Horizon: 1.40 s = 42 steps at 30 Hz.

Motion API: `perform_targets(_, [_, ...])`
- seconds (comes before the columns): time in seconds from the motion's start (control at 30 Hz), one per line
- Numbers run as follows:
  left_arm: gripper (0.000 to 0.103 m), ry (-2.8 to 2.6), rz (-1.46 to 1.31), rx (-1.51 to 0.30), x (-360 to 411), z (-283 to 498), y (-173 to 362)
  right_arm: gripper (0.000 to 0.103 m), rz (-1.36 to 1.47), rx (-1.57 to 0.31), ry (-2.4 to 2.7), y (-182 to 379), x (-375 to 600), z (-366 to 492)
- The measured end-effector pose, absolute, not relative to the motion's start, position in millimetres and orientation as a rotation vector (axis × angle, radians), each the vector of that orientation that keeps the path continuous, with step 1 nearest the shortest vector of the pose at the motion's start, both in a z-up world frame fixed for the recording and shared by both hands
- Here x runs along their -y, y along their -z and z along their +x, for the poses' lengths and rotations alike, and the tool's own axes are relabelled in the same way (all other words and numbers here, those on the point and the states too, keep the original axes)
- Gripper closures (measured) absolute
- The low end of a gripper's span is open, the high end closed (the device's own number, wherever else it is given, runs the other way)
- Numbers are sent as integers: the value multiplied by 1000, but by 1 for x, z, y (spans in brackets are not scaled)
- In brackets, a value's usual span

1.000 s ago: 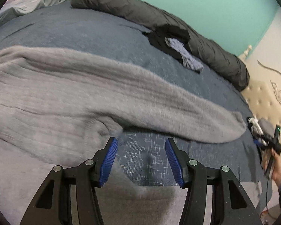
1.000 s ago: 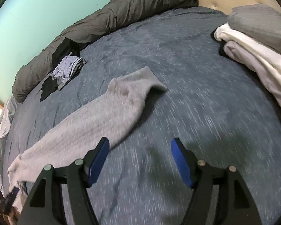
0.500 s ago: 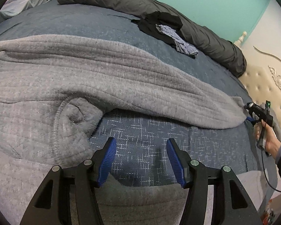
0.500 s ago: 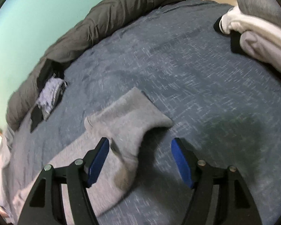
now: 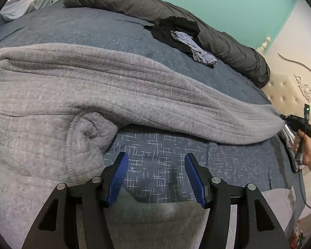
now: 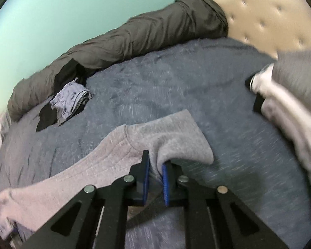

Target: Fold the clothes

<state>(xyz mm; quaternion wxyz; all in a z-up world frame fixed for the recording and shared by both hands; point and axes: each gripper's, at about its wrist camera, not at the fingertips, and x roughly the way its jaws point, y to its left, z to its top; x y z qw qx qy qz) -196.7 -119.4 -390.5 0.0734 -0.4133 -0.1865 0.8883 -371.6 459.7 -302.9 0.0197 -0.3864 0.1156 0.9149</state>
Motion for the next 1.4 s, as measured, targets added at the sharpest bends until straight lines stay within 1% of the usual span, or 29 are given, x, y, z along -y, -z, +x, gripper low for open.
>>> perform_targets(0.1, [42,-2674,-1221,556,124,-192,385,93,-1268,-284,-2797,299,-469,-362])
perform_targets(0.17, [42,-2681,-1210,555,127,-190,382,93,-1329,-285,-2726,315,-480,-355])
perform_targets(0.3, [42,-2690,-1189,565,134,-185,376,92,-1484,-214,-2598,361,-484,-347])
perform_targets(0.37, [42,-2691,-1183,590,140,-184,375,88,-1511,-219,-2556,379,-485,-342])
perform_targets(0.43, [42,-2699,-1179,614,147,-184,374,68,-1477,-269,-2534,383,-491,-335])
perform_targets(0.5, [42,-2707,-1176,637,154,-183,372,62,-1449,-251,-2535,376,-492,-330])
perform_targets(0.53, [42,-2709,-1172,648,156,-183,372,56,-1433,-232,-2539,370,-491,-327])
perform_targets(0.7, [42,-2713,-1157,670,162,-180,369,46,-1347,-158,-2554,349,-487,-311])
perform_targets(0.73, [42,-2714,-1158,664,162,-179,369,46,-1341,-151,-2552,349,-486,-307])
perform_targets(0.8, [42,-2710,-1154,672,164,-179,368,45,-1368,-176,-2541,353,-492,-302])
perform_targets(0.93, [42,-2708,-1143,681,167,-176,366,34,-1379,-281,-2506,359,-508,-297])
perform_targets(1.0, [42,-2708,-1139,683,168,-175,366,31,-1399,-333,-2495,359,-513,-296])
perform_targets(1.13, [42,-2707,-1132,686,168,-173,365,31,-1507,-455,-2468,359,-520,-297])
perform_targets(1.2, [42,-2706,-1129,688,168,-172,365,30,-1522,-379,-2461,352,-519,-297])
perform_targets(1.3, [42,-2706,-1124,691,169,-171,364,30,-1502,-375,-2462,338,-529,-294])
perform_targets(1.4, [42,-2708,-1126,691,169,-171,365,30,-1411,-370,-2512,316,-529,-288])
